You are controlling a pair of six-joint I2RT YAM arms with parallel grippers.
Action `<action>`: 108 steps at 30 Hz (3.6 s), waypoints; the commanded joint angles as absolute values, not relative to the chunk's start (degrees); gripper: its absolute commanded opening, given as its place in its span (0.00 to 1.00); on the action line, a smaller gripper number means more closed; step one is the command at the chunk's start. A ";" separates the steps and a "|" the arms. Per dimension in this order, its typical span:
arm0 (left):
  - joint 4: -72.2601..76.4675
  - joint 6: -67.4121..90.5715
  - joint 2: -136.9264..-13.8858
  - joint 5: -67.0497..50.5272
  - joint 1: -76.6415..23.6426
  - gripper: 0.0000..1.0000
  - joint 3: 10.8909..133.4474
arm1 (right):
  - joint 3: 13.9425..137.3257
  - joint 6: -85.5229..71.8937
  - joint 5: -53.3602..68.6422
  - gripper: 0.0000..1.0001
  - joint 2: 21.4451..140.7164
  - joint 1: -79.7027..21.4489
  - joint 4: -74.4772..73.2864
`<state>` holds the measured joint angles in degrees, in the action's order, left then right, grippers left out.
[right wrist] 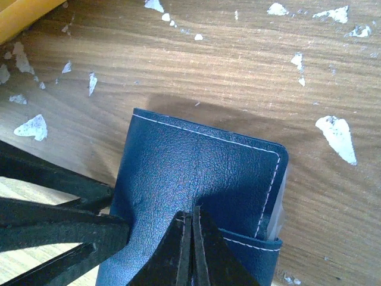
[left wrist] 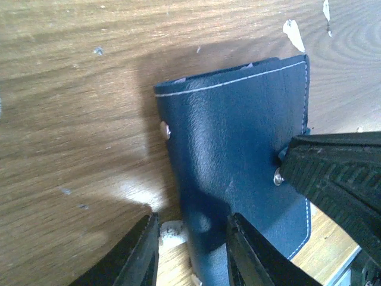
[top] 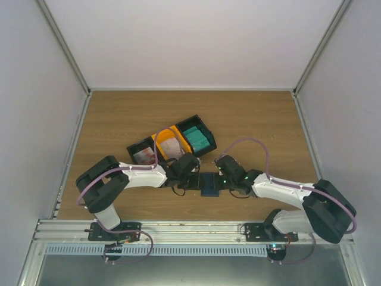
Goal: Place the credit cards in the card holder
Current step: Close the card holder at the center of the board, then reset both arms
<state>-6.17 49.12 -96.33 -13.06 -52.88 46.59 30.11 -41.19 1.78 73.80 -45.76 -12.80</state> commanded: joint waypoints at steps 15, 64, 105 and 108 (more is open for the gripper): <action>-6.76 50.54 -101.35 -8.04 -53.72 0.27 49.97 | 24.90 -41.04 7.73 0.00 73.97 -47.64 -12.08; -10.71 50.18 -106.24 -6.57 -53.70 0.26 53.04 | 11.15 -60.33 7.09 0.01 78.76 -60.21 -4.66; -28.87 27.70 -60.22 14.84 -49.67 0.84 61.66 | 57.77 -42.80 -27.33 0.73 53.42 -43.13 -48.27; -31.32 23.52 -53.82 19.07 -49.57 0.96 62.66 | 61.06 -41.65 -30.41 0.84 52.38 -43.14 -50.23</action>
<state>-26.85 31.18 -60.12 10.48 -49.80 60.75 56.95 -44.69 -23.20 54.06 -43.64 -45.10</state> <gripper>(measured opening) 0.888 0.785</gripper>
